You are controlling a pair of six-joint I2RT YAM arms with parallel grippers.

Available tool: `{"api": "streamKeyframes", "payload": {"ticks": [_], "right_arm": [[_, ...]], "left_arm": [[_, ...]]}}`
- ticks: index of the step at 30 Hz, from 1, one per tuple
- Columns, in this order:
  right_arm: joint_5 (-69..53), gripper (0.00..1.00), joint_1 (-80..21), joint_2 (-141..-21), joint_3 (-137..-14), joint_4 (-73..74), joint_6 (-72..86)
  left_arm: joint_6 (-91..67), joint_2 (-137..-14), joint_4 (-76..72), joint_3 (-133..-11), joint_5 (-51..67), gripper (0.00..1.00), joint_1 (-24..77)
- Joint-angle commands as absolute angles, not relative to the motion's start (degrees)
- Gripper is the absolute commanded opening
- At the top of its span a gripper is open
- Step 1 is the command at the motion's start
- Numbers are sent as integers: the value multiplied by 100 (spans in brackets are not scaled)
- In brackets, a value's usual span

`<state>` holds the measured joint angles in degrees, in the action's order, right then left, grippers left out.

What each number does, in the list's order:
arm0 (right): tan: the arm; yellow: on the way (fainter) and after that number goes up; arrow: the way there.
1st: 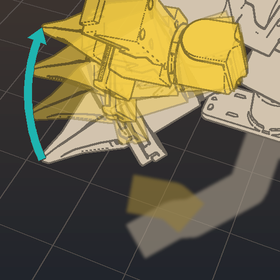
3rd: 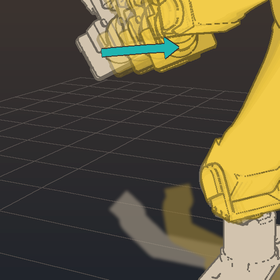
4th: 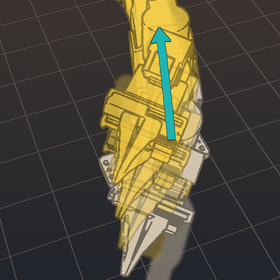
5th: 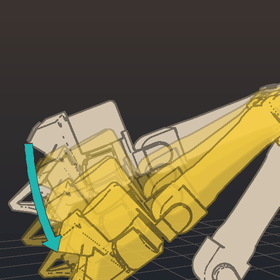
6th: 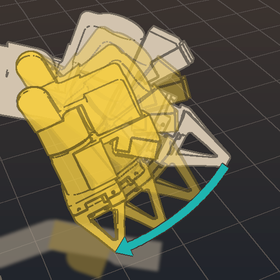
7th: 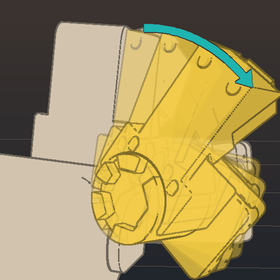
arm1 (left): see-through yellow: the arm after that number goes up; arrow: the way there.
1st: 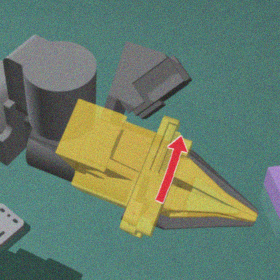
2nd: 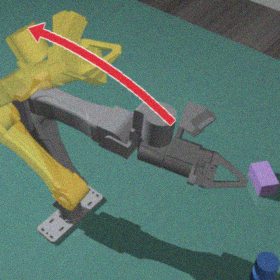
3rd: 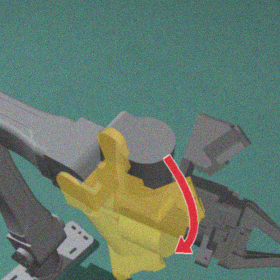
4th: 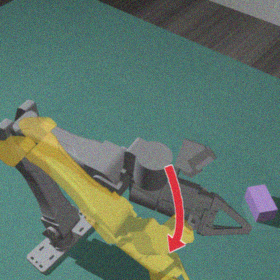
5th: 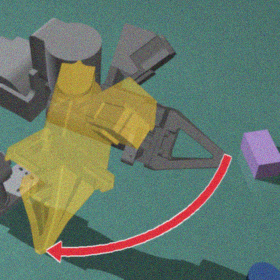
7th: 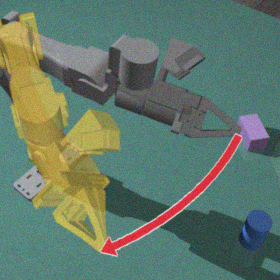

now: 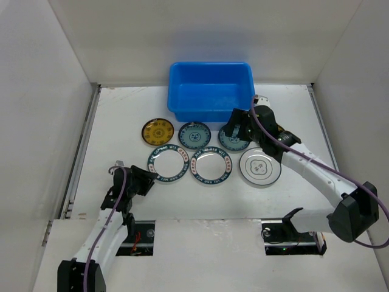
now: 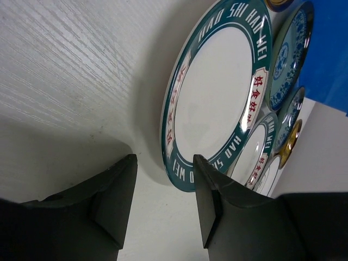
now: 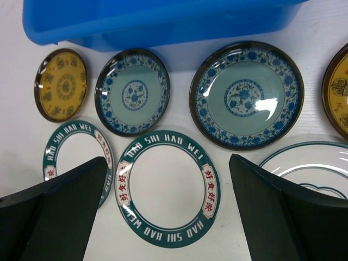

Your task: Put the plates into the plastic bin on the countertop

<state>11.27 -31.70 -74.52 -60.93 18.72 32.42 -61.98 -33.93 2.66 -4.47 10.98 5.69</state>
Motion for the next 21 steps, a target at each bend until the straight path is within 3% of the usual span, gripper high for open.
{"api": "streamKeyframes", "payload": {"ticks": [1,21], "right_arm": [[1011,100,-3054,-7146,-6091,1512,3331],[536,100,-2263,-6530,-5845,1468,3393]], "left_arm": [[-6267,-3769,949,-633,712,44,611],[-6293,-6265,-113,-1230,606,43,936]]}}
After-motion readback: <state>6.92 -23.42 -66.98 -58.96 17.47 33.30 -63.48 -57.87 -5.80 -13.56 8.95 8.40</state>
